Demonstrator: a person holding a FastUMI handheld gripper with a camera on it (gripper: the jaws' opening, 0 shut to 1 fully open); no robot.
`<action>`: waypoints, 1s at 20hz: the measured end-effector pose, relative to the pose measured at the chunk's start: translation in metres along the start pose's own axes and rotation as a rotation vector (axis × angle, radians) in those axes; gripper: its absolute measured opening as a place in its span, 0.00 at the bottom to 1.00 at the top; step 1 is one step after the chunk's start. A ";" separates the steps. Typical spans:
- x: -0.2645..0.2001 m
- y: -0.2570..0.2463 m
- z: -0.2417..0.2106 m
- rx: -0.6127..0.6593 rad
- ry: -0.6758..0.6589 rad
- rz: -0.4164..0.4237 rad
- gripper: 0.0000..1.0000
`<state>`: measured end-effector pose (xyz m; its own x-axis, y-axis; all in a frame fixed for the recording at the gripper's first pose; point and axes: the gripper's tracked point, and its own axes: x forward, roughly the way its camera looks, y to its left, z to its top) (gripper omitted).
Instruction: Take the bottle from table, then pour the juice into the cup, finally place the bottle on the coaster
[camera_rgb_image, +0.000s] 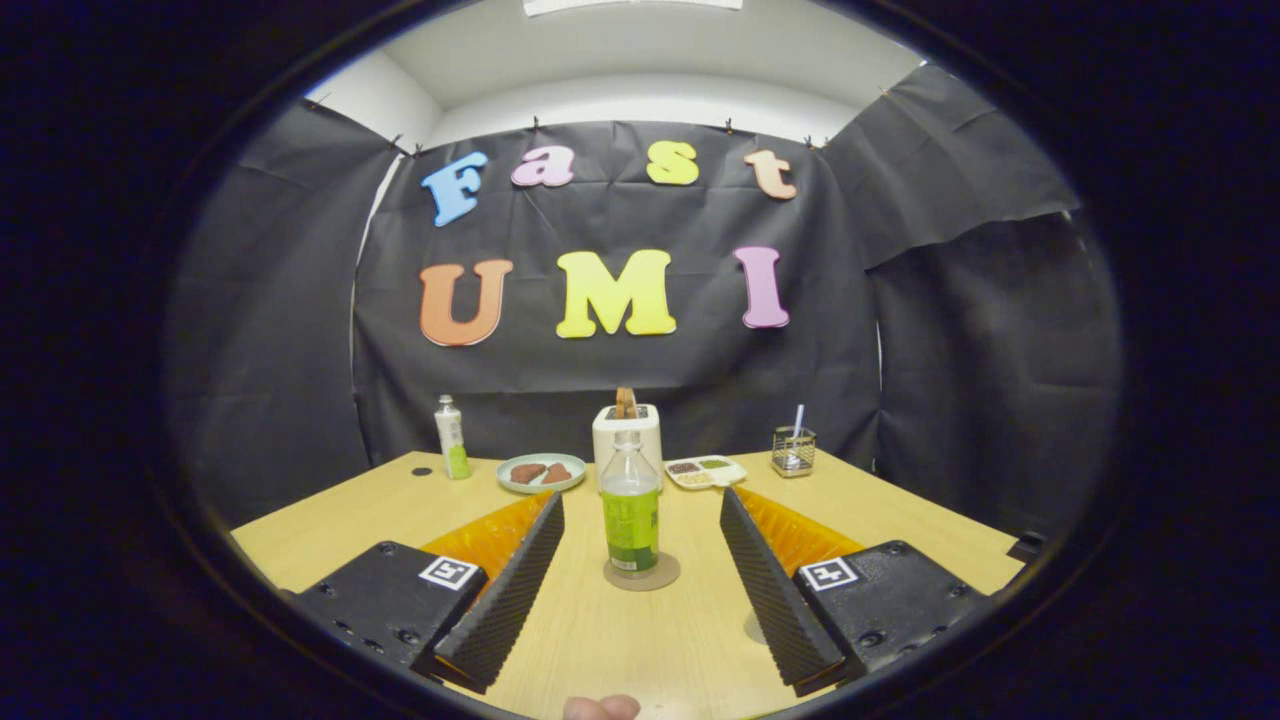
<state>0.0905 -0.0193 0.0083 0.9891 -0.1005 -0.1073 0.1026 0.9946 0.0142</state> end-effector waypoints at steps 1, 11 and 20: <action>-0.011 0.000 -0.001 -0.003 -0.013 0.008 1.00; -0.095 0.002 -0.017 -0.014 -0.076 0.051 1.00; -0.104 0.008 -0.024 -0.042 -0.060 0.083 1.00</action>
<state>-0.0143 0.0000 -0.0044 0.9987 -0.0182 -0.0475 0.0172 0.9996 -0.0214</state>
